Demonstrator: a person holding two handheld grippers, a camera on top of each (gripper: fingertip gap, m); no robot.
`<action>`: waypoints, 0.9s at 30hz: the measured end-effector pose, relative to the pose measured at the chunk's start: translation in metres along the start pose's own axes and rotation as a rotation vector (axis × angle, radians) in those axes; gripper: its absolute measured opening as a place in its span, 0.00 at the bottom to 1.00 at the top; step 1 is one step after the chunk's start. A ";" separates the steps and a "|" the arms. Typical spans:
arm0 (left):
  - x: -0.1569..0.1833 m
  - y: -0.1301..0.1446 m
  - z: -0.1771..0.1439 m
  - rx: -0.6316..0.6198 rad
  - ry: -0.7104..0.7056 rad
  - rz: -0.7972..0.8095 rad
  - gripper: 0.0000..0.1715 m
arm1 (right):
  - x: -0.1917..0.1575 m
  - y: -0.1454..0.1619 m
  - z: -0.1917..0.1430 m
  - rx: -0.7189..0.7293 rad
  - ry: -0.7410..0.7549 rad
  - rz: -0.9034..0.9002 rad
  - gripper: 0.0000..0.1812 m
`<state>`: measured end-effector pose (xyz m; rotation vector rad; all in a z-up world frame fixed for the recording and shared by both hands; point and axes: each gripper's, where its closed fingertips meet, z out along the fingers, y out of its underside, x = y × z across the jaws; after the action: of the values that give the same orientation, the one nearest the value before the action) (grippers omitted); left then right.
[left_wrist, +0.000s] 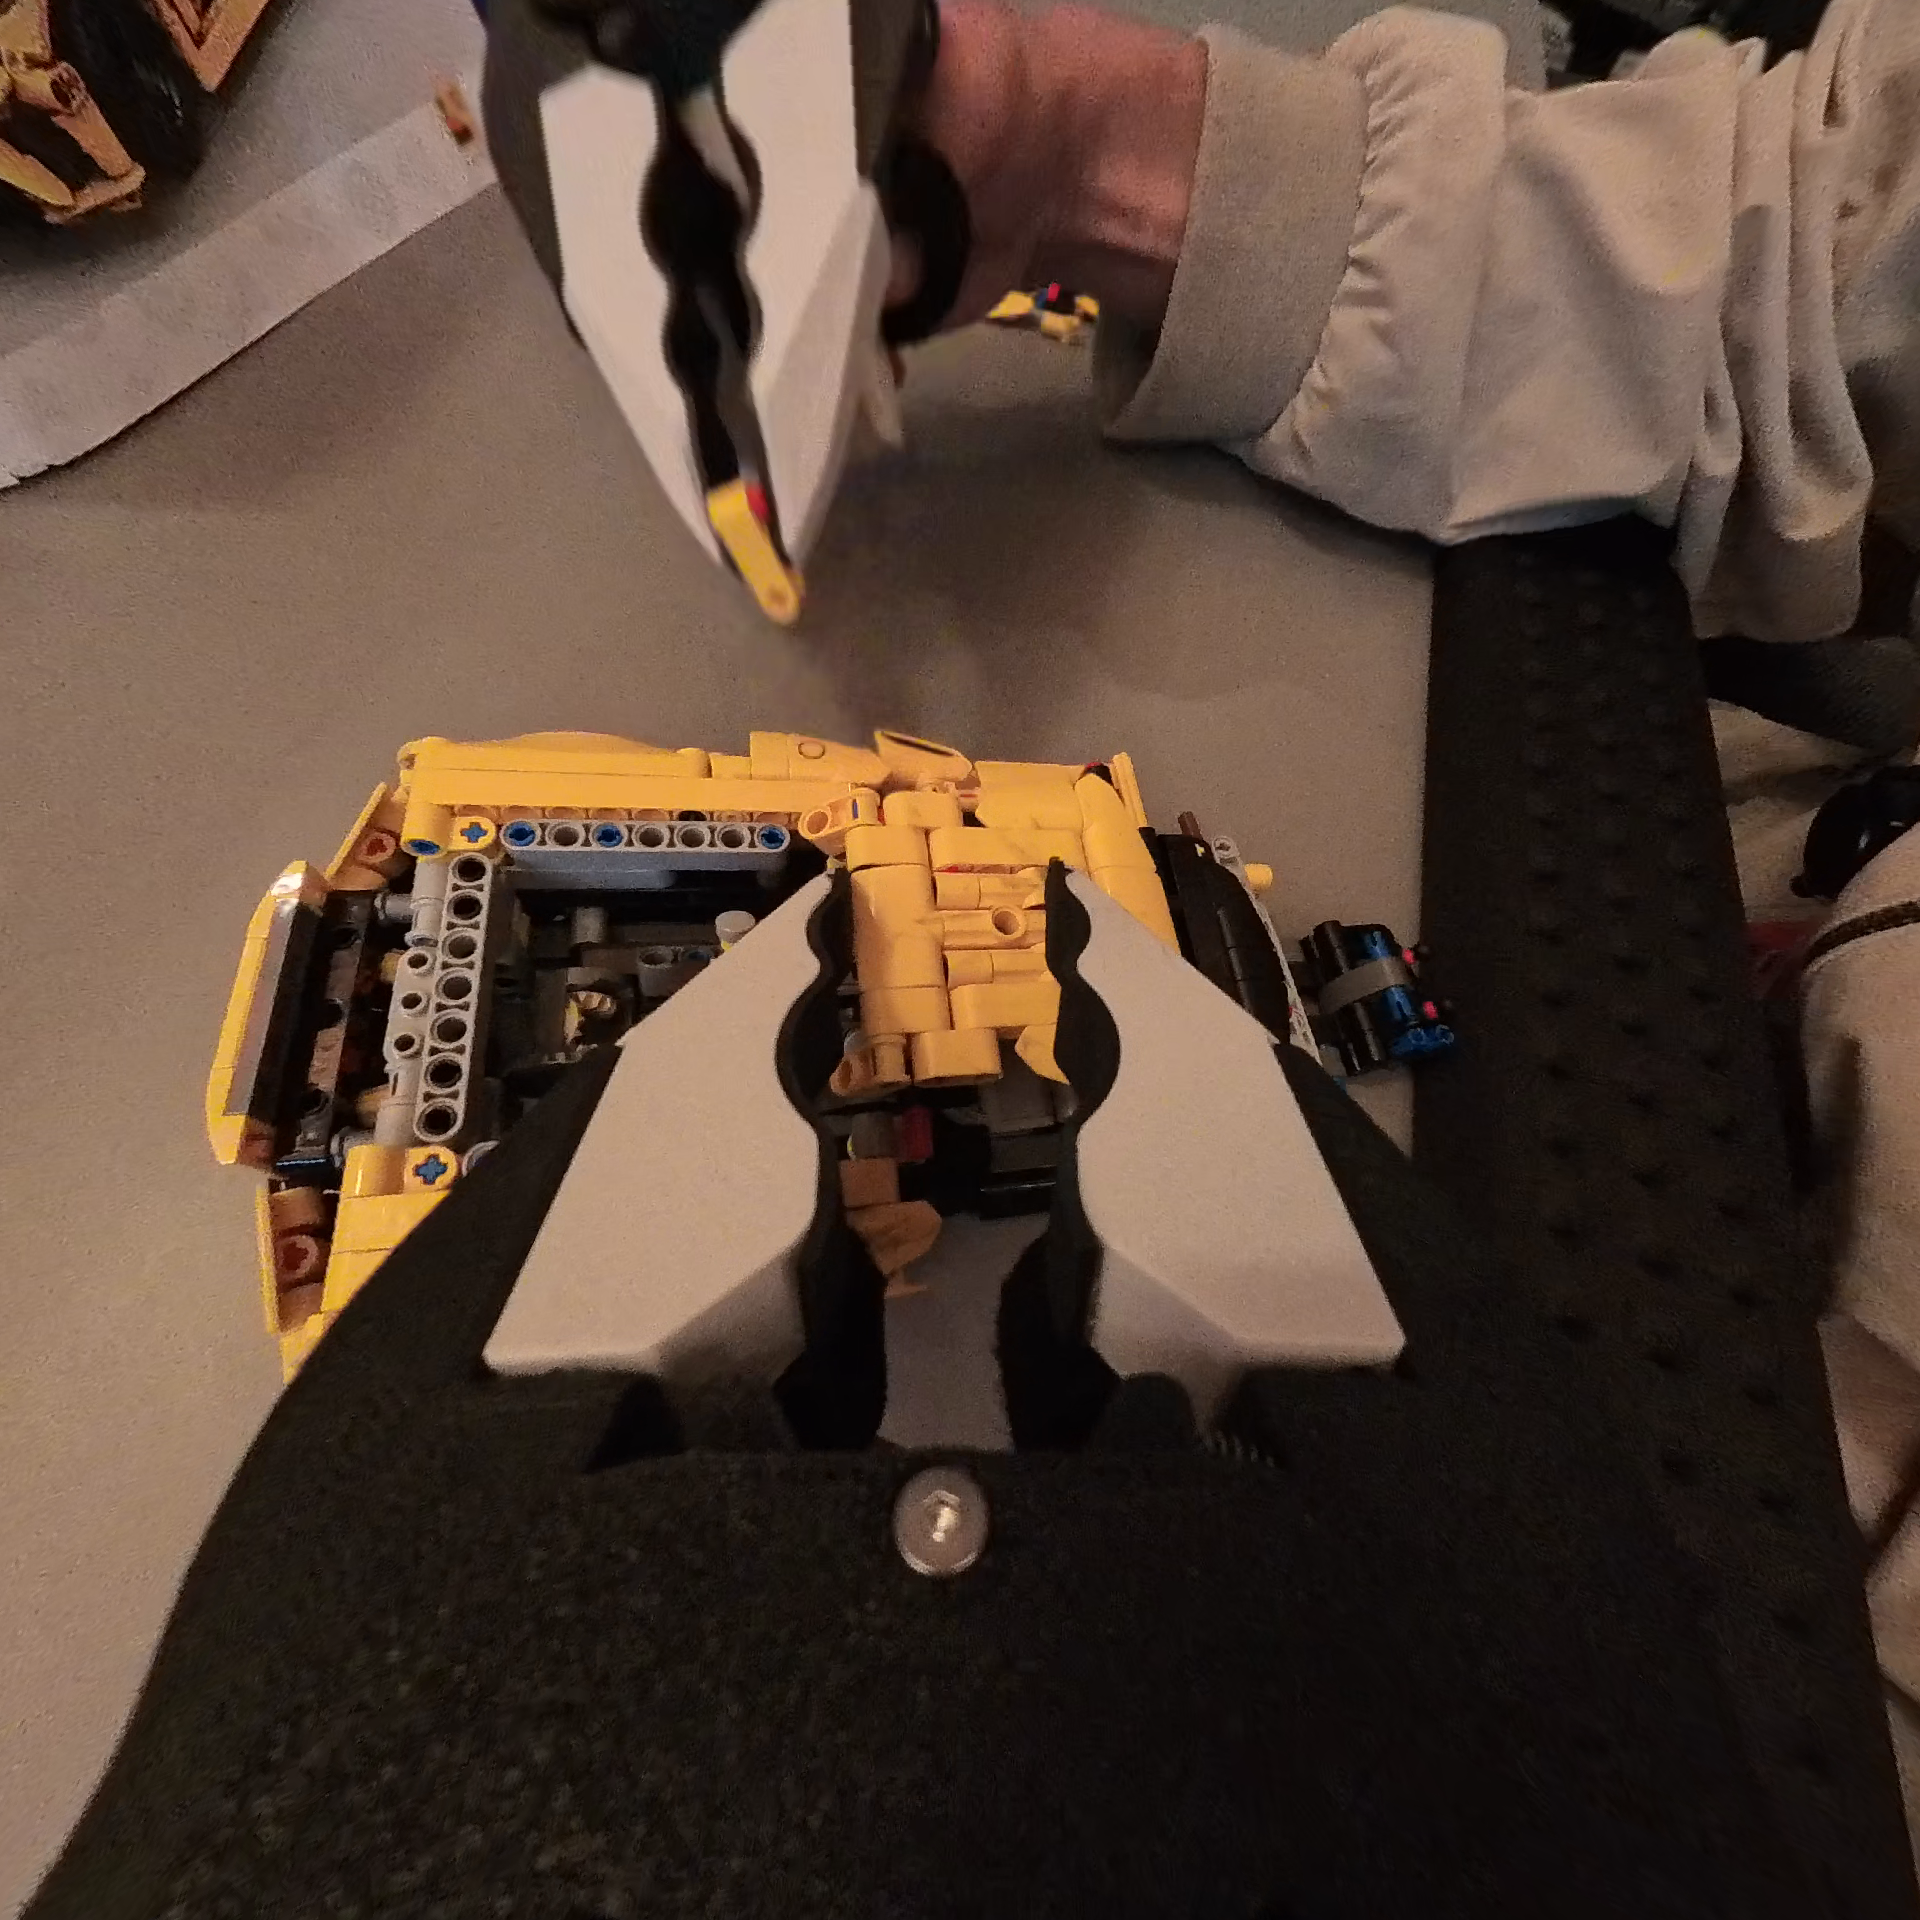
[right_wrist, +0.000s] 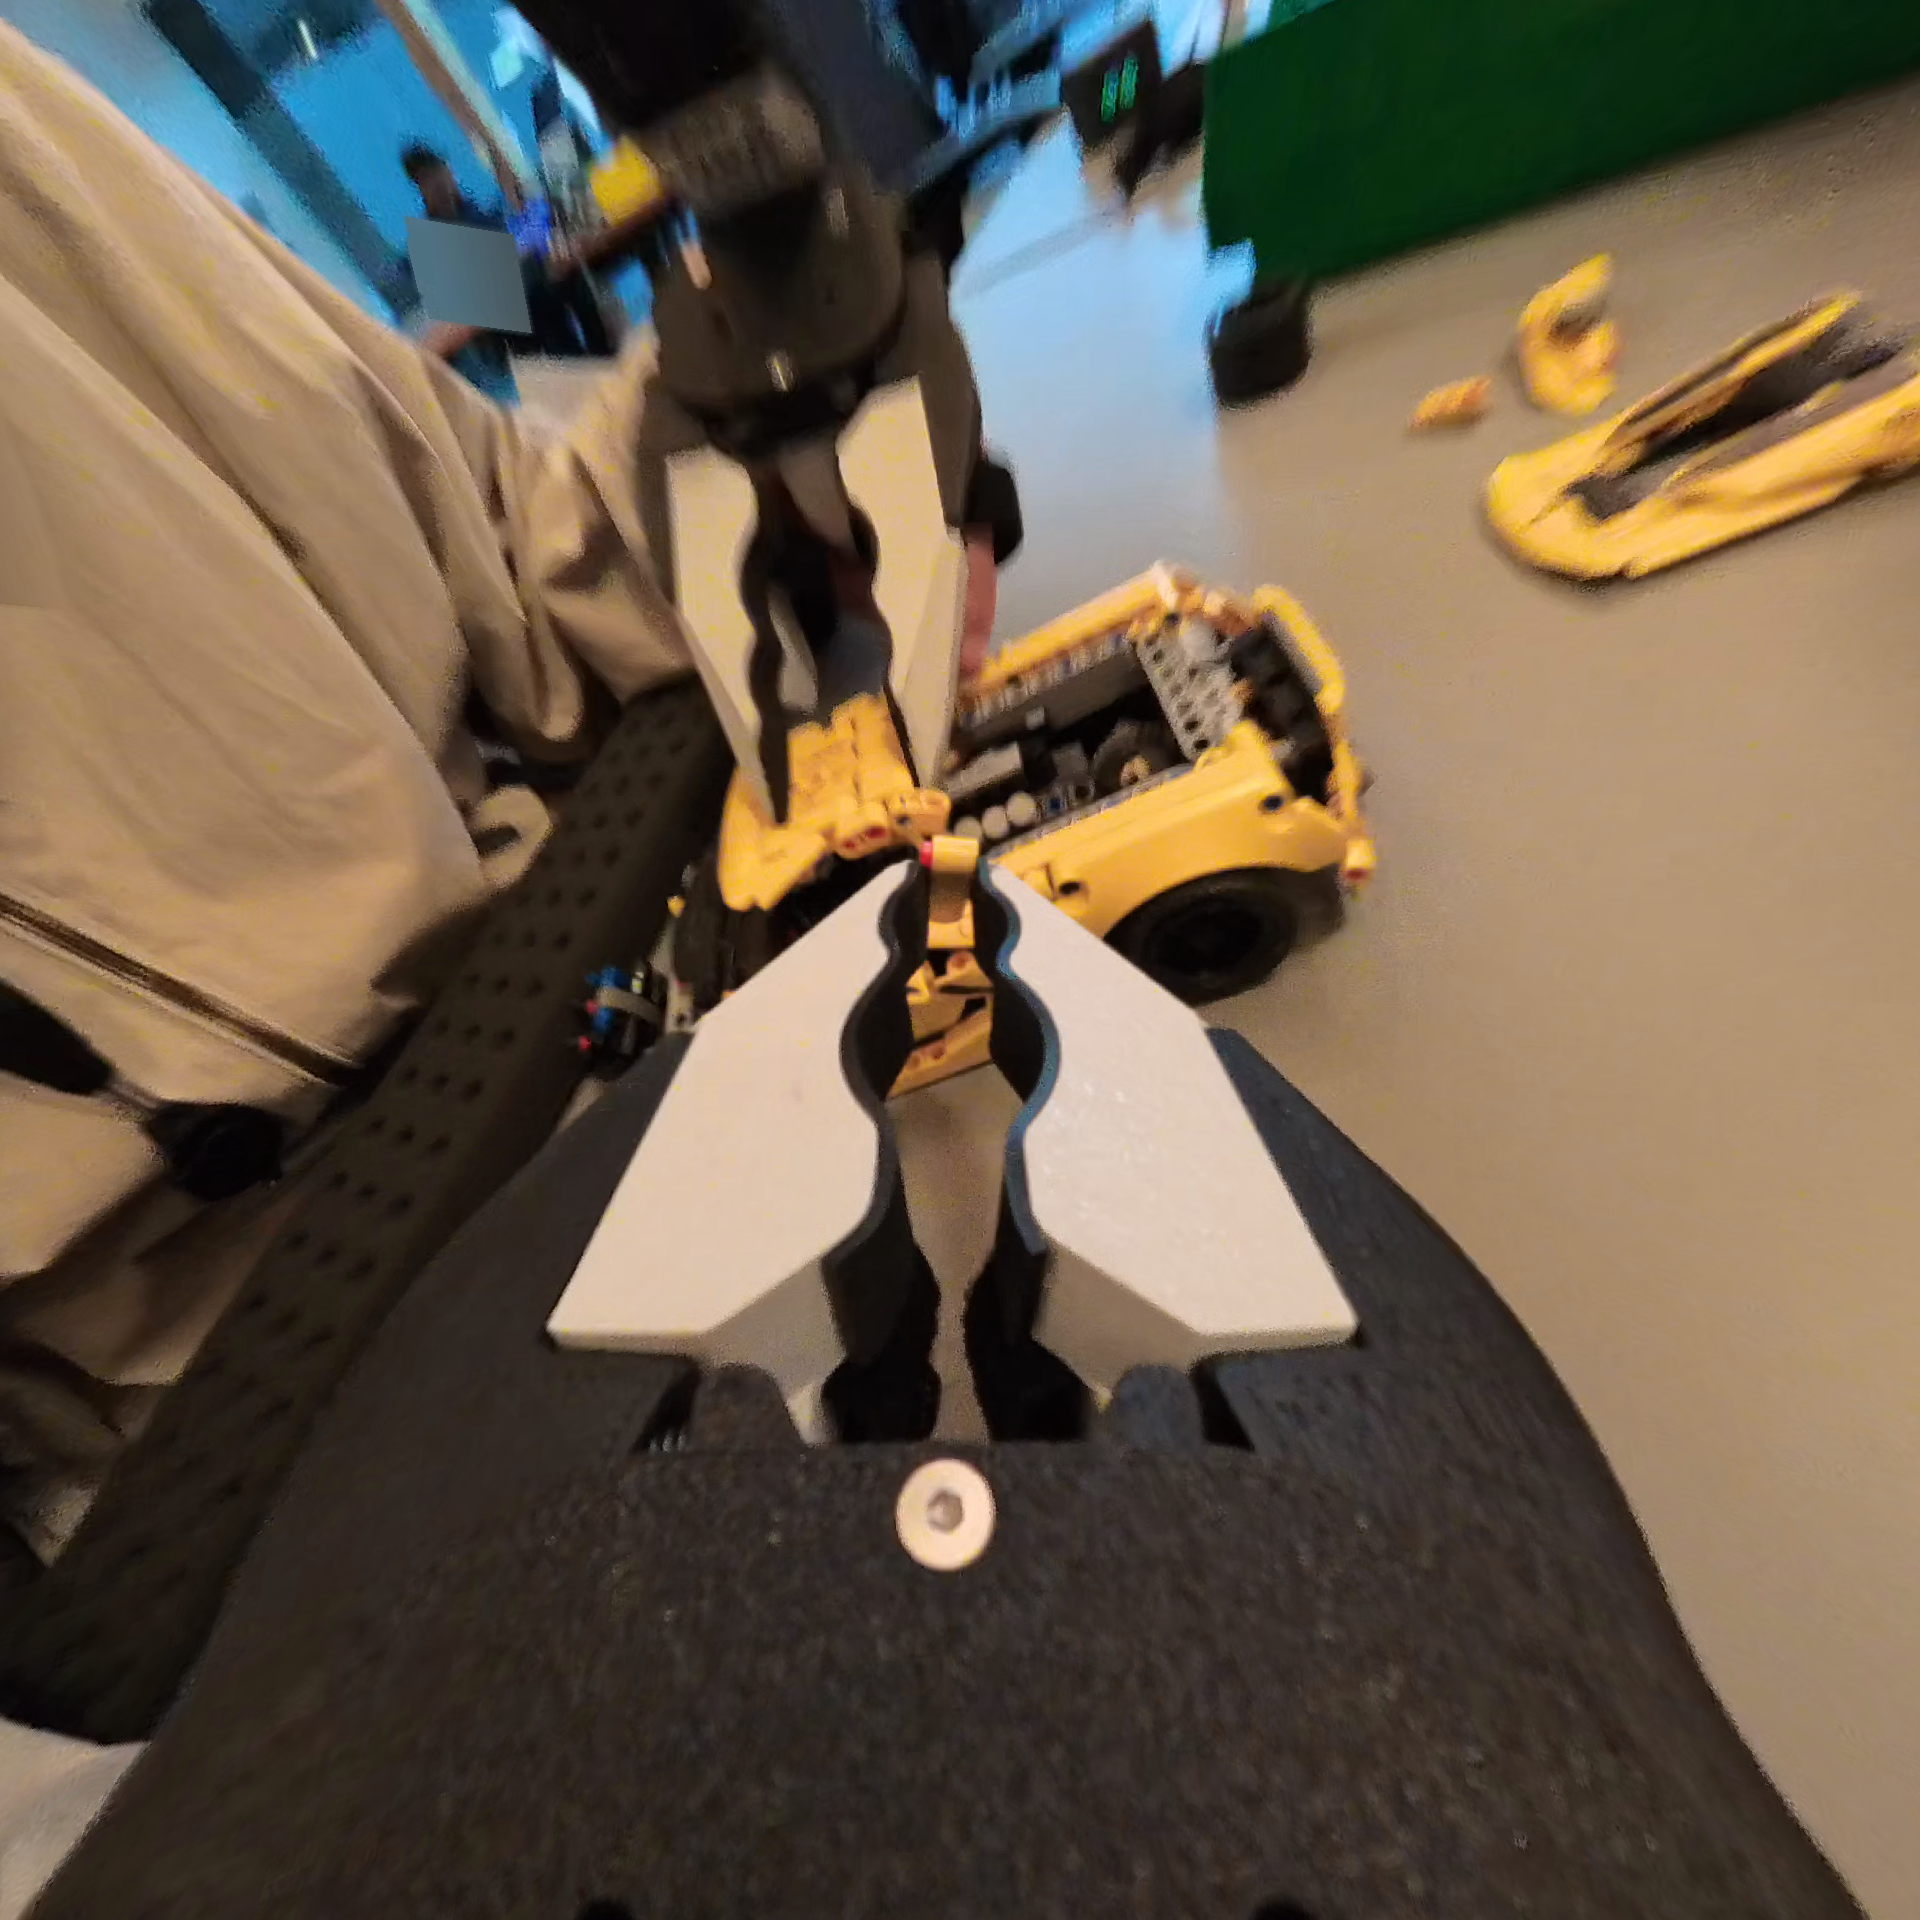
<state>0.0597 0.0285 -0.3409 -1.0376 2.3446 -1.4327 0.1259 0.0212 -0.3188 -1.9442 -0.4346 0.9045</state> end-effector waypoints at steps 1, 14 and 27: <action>0.000 0.000 0.000 0.001 -0.001 0.000 0.22 | -0.004 -0.009 -0.015 0.050 -0.006 0.003 0.04; -0.027 -0.040 -0.041 0.347 -0.078 -0.124 0.19 | 0.098 -0.048 0.013 -0.007 0.541 -0.049 0.04; -0.161 0.021 -0.147 0.466 -0.723 -0.503 0.15 | 0.032 0.101 -0.196 -0.527 1.092 0.350 0.04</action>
<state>0.0944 0.2429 -0.3129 -1.6918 1.2283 -1.3276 0.2867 -0.1275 -0.3579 -2.6937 0.3635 -0.2087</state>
